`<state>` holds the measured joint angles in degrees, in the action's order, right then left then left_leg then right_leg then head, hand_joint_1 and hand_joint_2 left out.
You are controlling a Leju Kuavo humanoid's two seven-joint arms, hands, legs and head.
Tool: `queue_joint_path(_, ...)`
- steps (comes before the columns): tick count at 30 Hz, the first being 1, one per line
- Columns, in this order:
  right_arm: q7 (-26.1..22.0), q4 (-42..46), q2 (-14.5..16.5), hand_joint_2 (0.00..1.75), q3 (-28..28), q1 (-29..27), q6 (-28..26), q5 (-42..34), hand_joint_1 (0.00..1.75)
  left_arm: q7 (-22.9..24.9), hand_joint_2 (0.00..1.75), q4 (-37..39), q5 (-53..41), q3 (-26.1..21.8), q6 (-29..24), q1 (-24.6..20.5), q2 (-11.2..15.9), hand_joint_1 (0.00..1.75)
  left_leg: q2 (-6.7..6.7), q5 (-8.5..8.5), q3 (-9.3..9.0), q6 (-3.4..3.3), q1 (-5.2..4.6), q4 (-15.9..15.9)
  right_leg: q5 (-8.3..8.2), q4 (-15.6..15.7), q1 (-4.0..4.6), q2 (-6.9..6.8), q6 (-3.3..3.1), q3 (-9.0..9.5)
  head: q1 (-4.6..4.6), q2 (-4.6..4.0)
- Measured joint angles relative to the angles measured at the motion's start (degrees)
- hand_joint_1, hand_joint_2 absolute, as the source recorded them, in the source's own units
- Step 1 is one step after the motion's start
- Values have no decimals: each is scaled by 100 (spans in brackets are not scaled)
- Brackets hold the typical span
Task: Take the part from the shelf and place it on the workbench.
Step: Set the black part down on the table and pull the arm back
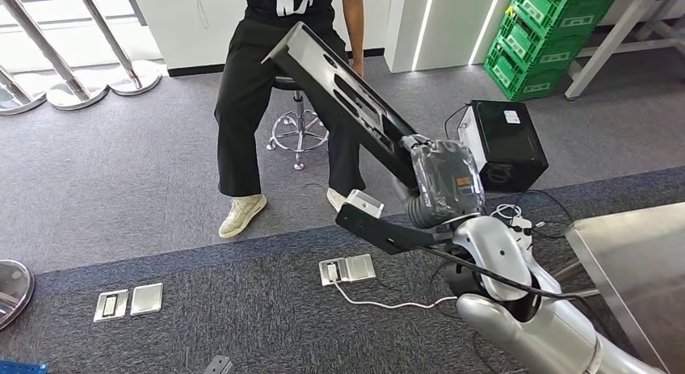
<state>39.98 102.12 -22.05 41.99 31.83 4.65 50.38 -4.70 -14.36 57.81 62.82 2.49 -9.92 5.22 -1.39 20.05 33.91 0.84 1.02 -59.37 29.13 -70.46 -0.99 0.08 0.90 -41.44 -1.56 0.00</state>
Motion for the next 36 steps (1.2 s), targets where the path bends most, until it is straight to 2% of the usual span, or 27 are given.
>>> queue_joint_path(2,0,-3,1,175,-1,8,-2,-1,175,-1,175,1,9,0,-1,-4,0,0,-46,32,-26,44,-14,-7,-276,749,29,-134,-37,367,-39,0)
queue_joint_path(3,0,-4,1,175,-1,12,-4,-2,175,-2,175,1,14,0,-2,-4,0,0,-65,42,-31,72,-24,-8,-327,967,51,-175,-69,465,-43,0)
queue_joint_path(5,1,-5,-1,175,-1,16,-8,-4,175,-2,175,0,18,0,-2,-4,0,0,-109,50,-38,130,-41,-1,-322,1059,91,-146,-145,480,-17,0)
queue_joint_path(7,1,-5,-2,175,-1,21,-11,-8,175,-1,175,0,20,-1,-2,-5,0,0,-107,112,-44,192,-26,-49,-340,1095,80,-86,-218,494,13,0)
queue_joint_path(9,1,-5,2,175,-2,38,-18,-10,175,0,175,0,22,-2,-2,-7,0,0,-12,358,96,229,-10,-436,-358,1135,65,-38,-298,521,64,0)
queue_joint_path(11,0,-5,9,175,2,48,-22,-14,175,1,175,0,21,-2,-2,2,0,0,73,714,443,239,-10,-1187,-352,1136,83,21,-344,526,138,0)
queue_joint_path(12,0,-5,12,175,5,46,-23,-15,175,1,175,0,20,-2,-2,9,0,0,88,818,608,241,-12,-1506,-349,1135,92,61,-351,528,165,0)
queue_joint_path(13,0,-6,14,175,8,45,-23,-17,175,1,175,1,19,-2,-2,15,0,0,95,816,697,238,-13,-1654,-347,1133,100,104,-356,532,181,0)
queue_joint_path(14,0,-7,15,175,10,45,-24,-19,175,1,175,1,16,-2,-2,18,0,0,98,705,686,229,-14,-1587,-346,1132,104,149,-356,541,195,0)
queue_joint_path(15,0,-7,15,175,10,46,-25,-19,175,0,175,2,14,-2,-2,18,0,0,108,506,573,214,-14,-1308,-344,1130,105,194,-353,554,209,0)
queue_joint_path(17,0,-8,15,175,10,51,-27,-20,175,-1,175,2,12,-2,-1,15,0,0,227,114,254,170,-3,-526,-330,1108,113,279,-332,561,241,0)
queue_joint_path(18,0,-8,16,175,10,56,-28,-21,175,-1,175,2,11,-2,-1,14,0,0,290,9,148,151,1,-247,-327,1093,114,317,-311,548,244,0)
queue_joint_path(19,0,-9,17,175,10,60,-30,-23,175,-1,175,2,10,-2,0,13,0,0,341,-24,100,131,-1,-96,-326,1080,111,351,-284,528,240,0)
queue_joint_path(21,0,-9,19,175,9,64,-32,-27,175,1,175,2,10,-2,1,11,-1,0,319,-24,92,86,-17,-43,-337,1083,89,410,-214,502,224,0)
queue_joint_path(23,0,-11,19,175,4,73,-32,-28,175,1,175,2,12,-4,-2,6,-1,0,253,-56,62,16,-13,17,-251,964,78,328,-146,455,196,0)
queue_joint_path(24,-1,-13,20,175,3,82,-33,-28,175,1,175,2,14,-4,-3,3,0,0,216,-70,47,-13,-7,45,-129,760,74,244,-115,366,166,0)
queue_joint_path(26,-2,-21,25,175,3,94,-34,-30,175,1,175,2,20,-5,-6,5,3,0,150,-72,36,-45,-16,58,215,54,48,88,-62,37,103,0)
queue_joint_path(27,-3,-28,26,175,4,89,-34,-31,175,1,175,2,21,-5,-6,9,3,0,118,-69,35,-48,-23,58,335,-284,33,63,-42,-130,86,0)
queue_joint_path(28,-3,-37,26,175,4,82,-34,-33,175,1,175,2,22,-5,-6,13,3,0,86,-64,32,-49,-27,57,365,-478,20,50,-28,-229,69,0)
queue_joint_path(29,-2,-44,26,175,5,78,-34,-34,175,1,175,2,22,-5,-6,15,3,0,55,-58,25,-43,-28,55,282,-441,11,39,-21,-217,48,0)
queue_joint_path(30,-1,-49,26,175,5,78,-34,-34,175,1,175,2,23,-5,-6,15,3,0,27,-48,13,-32,-27,54,110,-183,5,15,-20,-94,25,0)
queue_joint_path(32,-1,-52,27,175,6,89,-36,-36,175,1,175,3,27,-7,-6,12,4,0,-24,-18,-18,6,-38,51,-242,616,23,-94,-40,301,-17,0)
queue_joint_path(33,-1,-54,28,175,6,97,-38,-37,175,1,175,3,31,-8,-6,10,4,0,-45,-5,-28,31,-48,47,-329,905,42,-134,-71,438,-26,0)
queue_joint_path(34,-2,-56,29,175,6,104,-42,-39,175,1,175,4,33,-10,-6,11,4,0,-65,6,-34,56,-57,45,-351,1060,64,-155,-104,508,-22,0)
queue_joint_path(36,-2,-62,28,175,5,111,-49,-49,175,3,175,4,36,-20,-6,13,4,0,-108,17,-48,113,-57,51,-339,1112,94,-102,-180,518,10,0)
